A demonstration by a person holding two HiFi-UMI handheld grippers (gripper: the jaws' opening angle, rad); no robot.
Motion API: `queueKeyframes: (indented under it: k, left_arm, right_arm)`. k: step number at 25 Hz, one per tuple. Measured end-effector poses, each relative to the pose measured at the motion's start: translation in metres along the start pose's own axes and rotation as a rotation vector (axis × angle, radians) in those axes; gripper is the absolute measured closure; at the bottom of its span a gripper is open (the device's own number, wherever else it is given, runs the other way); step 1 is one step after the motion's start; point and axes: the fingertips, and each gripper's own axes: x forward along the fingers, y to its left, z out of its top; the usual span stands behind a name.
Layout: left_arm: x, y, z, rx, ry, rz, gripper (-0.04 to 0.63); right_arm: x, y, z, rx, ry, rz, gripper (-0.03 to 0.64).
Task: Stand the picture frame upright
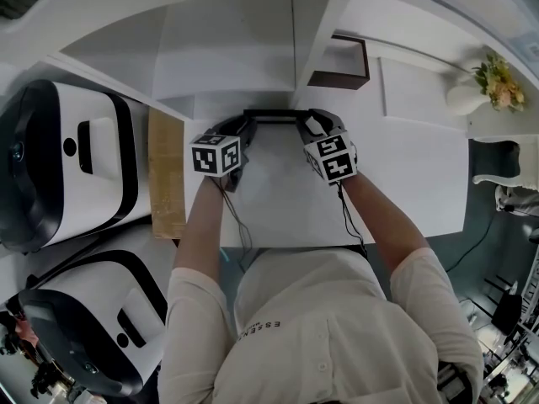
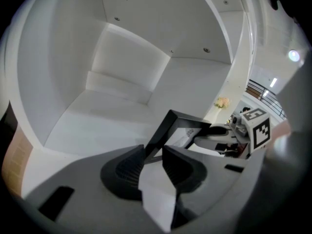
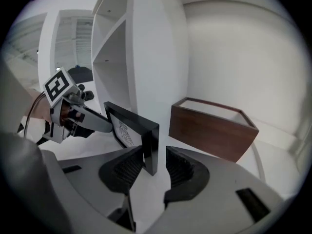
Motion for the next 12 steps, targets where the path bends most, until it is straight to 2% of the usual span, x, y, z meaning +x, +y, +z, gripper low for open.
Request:
queueKeyframes:
  k: [4,9,12]
  left_arm:
    - [-0.002,0.001,0.000,0.004,0.003,0.017,0.483]
    - [-0.007,-0.005,-0.006,0.055,0.027,0.022,0.377]
    - [-0.018,-0.013,-0.010,0.106,0.018,0.041,0.359]
  right_arm:
    - [-0.001,-0.001,-0.002,0.017,0.017,0.001,0.463]
    - [-0.012,0.002,-0.005,0.042,-0.003,0.024,0.448]
    - [-0.027,0.009,-0.006,0.037,-0.018,0.042,0.448]
